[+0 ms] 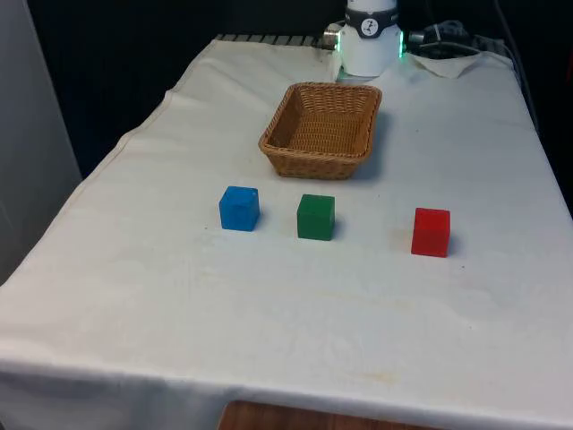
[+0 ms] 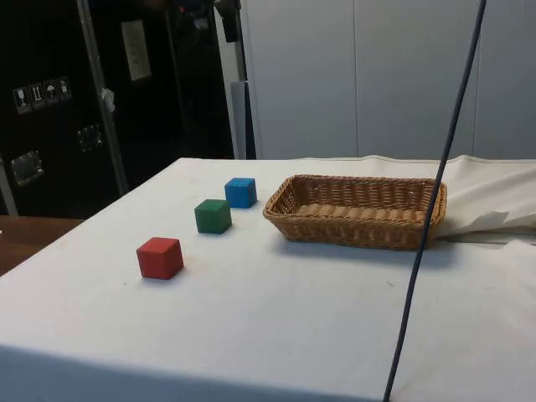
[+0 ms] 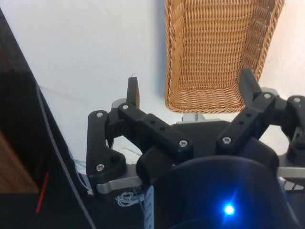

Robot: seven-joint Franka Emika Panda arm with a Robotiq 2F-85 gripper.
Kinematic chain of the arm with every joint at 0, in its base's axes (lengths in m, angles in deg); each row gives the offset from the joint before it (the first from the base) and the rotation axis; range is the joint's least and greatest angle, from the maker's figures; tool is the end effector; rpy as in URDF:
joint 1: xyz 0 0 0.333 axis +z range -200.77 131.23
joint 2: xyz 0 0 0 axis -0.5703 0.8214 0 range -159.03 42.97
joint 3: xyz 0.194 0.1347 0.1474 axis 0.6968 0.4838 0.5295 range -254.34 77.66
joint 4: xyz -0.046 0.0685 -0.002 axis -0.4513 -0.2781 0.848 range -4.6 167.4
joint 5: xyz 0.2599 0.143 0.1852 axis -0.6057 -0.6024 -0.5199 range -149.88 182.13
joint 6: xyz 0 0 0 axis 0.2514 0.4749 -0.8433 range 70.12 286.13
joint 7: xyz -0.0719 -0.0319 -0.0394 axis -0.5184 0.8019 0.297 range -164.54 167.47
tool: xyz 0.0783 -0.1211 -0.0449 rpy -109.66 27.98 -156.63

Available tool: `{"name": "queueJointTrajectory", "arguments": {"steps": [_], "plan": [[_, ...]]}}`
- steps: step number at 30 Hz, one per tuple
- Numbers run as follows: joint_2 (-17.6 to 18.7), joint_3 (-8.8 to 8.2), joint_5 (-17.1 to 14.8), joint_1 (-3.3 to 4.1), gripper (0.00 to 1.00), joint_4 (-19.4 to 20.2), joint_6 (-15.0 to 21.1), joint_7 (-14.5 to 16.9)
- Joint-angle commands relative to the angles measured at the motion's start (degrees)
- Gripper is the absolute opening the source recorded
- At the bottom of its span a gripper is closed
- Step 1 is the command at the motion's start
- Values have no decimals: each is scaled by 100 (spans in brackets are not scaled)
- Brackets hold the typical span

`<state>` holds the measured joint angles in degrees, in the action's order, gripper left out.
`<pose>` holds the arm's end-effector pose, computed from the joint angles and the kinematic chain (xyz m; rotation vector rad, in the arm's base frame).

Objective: Pick up the blue cube and place it into the basket.

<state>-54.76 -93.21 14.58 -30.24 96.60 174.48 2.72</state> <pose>0.5210 0.0008 0.4187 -3.1162 -0.0133 0.1382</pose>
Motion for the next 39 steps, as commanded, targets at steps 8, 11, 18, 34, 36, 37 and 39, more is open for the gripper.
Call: {"name": "queueJointTrajectory", "arguments": {"steps": [8, 11, 18, 34, 36, 37, 39], "plan": [[138, 17, 195, 17, 100, 6, 195, -166], [160, 34, 269, 17, 100, 17, 252, -229], [275, 69, 527, 17, 100, 63, 481, -447], [395, 74, 745, 6, 100, 378, 1306, -602], [418, 74, 705, 0, 100, 350, 1238, -561], [395, 63, 745, -6, 100, 453, 1432, -579], [395, 52, 739, -17, 100, 527, 1541, -556]]}}
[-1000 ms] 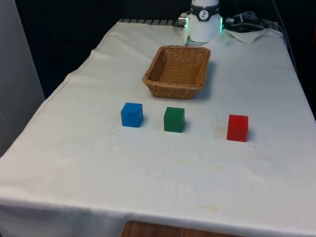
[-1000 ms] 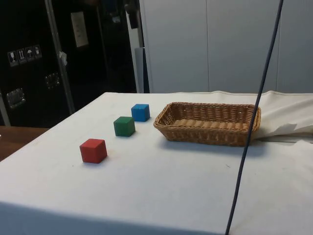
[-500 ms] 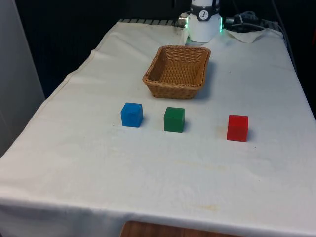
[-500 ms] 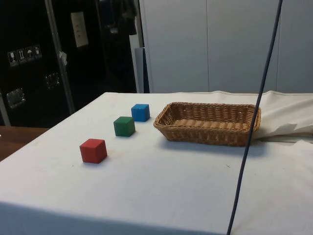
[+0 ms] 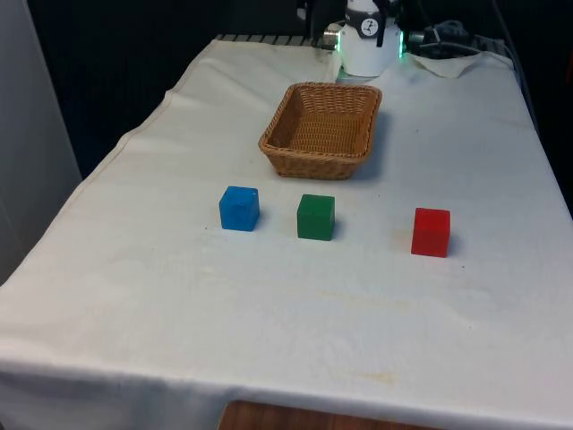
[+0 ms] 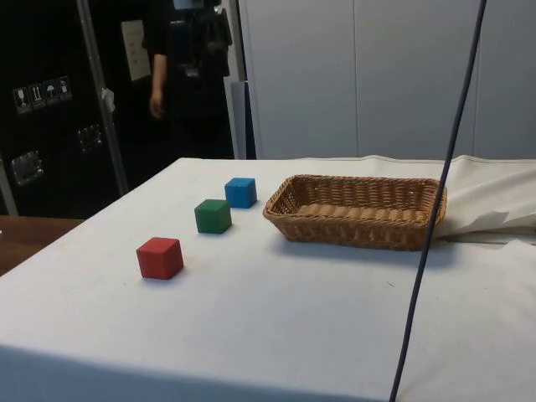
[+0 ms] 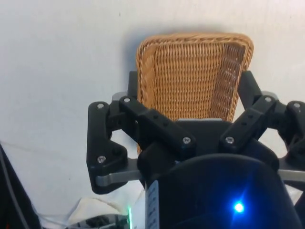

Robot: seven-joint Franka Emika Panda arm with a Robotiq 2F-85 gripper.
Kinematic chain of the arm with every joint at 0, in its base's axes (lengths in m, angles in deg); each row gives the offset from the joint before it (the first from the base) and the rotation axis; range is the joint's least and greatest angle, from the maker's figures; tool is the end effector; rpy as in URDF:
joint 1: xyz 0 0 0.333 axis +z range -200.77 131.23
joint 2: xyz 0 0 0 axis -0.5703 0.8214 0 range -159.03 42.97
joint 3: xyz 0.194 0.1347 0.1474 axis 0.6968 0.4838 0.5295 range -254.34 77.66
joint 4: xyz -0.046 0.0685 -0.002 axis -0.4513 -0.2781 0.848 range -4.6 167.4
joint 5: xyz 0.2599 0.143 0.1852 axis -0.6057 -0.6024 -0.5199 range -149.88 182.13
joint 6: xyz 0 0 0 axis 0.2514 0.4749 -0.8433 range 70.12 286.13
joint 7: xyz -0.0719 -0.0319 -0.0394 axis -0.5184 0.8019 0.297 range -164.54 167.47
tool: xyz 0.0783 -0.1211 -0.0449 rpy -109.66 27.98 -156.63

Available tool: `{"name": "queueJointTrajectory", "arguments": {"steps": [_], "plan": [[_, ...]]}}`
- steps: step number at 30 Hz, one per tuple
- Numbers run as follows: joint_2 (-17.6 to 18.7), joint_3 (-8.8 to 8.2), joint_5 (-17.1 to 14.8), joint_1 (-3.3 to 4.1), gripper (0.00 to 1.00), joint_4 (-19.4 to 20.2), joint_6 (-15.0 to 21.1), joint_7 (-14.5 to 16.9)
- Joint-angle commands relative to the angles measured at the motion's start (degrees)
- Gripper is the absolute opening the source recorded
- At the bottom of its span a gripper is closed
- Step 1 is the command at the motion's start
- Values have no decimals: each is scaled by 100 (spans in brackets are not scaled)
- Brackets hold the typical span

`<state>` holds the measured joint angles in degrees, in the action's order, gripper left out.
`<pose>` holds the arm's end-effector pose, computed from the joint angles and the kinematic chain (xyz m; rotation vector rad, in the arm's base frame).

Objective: Pick up the blue cube and place it into the basket.

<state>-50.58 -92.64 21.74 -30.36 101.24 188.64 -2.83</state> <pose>0.5466 -0.0074 0.3659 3.0447 -0.0415 0.0121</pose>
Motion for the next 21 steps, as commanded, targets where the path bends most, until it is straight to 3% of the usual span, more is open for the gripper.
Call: {"name": "queueJointTrajectory", "arguments": {"steps": [1, 21], "plan": [[-17, -11, 23, -17, 100, 97, 189, 17], [155, -309, -46, -189, 100, 619, 1192, 584]]}}
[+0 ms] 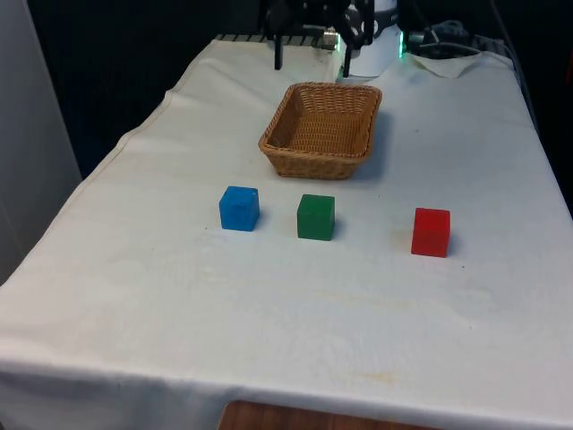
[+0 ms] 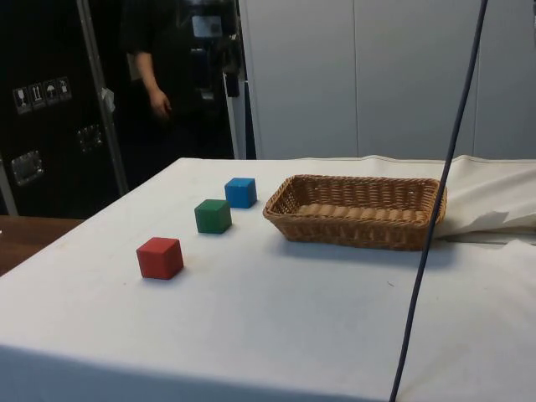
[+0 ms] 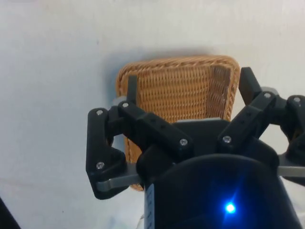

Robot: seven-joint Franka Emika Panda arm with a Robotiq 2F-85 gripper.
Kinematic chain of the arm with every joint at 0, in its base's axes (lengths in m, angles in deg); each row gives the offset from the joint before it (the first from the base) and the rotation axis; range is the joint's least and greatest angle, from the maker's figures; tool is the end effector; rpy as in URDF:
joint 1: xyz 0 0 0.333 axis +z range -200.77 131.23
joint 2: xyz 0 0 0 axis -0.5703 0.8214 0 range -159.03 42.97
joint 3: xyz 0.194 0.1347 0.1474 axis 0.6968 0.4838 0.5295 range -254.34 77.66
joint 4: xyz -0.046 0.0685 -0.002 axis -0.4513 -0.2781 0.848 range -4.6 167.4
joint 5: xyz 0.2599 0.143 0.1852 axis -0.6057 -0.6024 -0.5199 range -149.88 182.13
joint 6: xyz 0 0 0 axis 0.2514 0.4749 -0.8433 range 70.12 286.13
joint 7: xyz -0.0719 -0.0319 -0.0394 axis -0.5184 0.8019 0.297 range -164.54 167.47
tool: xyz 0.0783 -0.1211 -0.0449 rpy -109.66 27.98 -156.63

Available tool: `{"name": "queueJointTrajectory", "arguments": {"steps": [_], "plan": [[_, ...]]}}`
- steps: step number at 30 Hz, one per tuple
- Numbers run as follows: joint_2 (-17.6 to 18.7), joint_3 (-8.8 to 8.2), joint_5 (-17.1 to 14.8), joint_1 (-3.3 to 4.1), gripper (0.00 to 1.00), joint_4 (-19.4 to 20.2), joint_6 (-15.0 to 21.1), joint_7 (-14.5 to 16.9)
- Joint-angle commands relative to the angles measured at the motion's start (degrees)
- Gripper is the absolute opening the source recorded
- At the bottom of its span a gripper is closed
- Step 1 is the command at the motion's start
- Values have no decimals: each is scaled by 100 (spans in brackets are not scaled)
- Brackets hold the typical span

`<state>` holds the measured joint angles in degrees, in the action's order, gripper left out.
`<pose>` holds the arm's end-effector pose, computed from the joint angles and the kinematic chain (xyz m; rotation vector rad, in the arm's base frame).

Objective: Pick up the blue cube and place it into the basket.

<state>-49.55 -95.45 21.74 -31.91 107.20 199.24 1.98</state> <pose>0.5462 -0.0463 0.3292 3.0399 -0.0080 0.0967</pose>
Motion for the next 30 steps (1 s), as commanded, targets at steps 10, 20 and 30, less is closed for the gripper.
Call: {"name": "queueJointTrajectory", "arguments": {"steps": [10, 20, 30], "plan": [[275, -223, -126, -103, 100, 23, 435, 413], [521, -367, -275, -149, 100, 6, 768, 710], [739, -361, -315, -160, 100, -11, 1031, 739]]}}
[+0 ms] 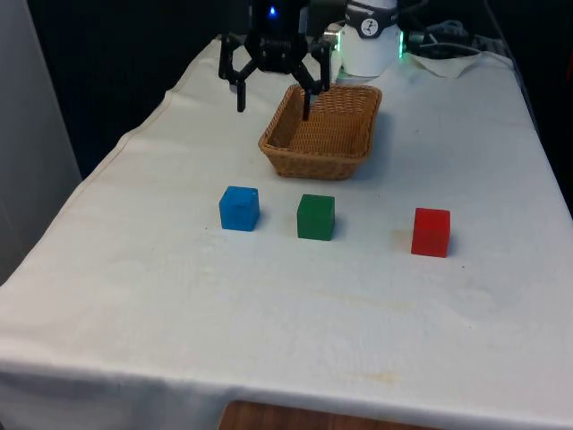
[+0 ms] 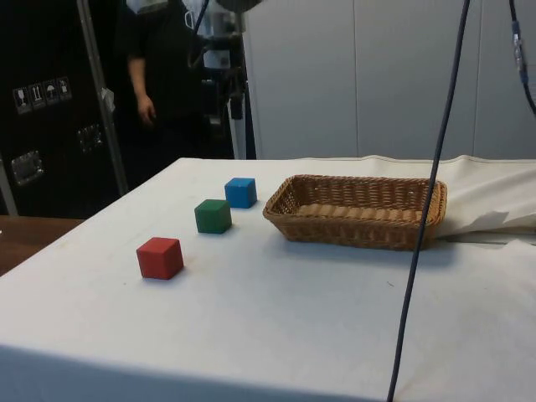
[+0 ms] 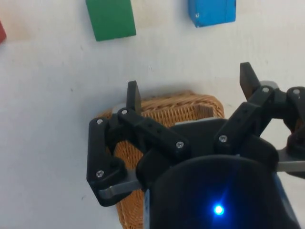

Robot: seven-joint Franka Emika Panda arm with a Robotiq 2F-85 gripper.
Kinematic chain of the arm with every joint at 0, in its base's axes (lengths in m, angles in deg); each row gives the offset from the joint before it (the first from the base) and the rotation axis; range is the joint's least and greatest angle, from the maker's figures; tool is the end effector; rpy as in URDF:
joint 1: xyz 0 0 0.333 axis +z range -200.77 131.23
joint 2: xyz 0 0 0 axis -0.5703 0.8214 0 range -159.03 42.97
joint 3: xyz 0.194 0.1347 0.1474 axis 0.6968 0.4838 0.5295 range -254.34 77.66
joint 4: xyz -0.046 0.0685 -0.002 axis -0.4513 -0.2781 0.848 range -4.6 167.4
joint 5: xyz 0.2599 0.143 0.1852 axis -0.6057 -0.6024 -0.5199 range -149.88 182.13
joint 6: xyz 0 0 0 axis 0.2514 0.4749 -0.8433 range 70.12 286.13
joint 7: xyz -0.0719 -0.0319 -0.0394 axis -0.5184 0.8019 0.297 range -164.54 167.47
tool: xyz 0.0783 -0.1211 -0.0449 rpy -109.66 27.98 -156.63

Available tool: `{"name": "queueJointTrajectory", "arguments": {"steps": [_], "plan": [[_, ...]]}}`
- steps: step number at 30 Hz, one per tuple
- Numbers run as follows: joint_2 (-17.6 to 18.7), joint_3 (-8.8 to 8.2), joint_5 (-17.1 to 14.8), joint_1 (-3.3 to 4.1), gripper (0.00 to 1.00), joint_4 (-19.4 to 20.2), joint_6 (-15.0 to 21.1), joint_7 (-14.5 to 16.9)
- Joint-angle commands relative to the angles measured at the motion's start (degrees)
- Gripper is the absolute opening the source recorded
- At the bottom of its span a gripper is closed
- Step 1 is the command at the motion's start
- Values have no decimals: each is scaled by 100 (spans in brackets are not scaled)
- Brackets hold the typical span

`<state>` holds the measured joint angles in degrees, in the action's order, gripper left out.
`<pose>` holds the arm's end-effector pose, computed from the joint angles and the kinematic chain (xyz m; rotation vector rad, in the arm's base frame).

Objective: Pick up the blue cube and place it into the basket.

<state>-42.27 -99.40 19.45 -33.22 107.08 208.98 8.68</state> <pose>0.5611 -0.0949 0.2782 3.0286 0.0165 0.1538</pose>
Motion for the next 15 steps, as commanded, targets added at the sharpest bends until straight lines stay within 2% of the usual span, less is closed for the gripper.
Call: {"name": "queueJointTrajectory", "arguments": {"steps": [1, 4, 5, 6, 13, 14, 15], "plan": [[34, 29, -92, -34, 100, 0, 92, 74], [115, 0, -80, -52, 100, 11, 241, 103], [92, -23, -6, -11, 100, 0, 143, 11], [132, -11, -86, -63, 100, 17, 286, 126], [275, -103, -269, -120, 100, 34, 539, 430], [286, -172, -212, -63, 100, 11, 476, 384], [327, -132, -367, -132, 100, 34, 602, 550]]}}
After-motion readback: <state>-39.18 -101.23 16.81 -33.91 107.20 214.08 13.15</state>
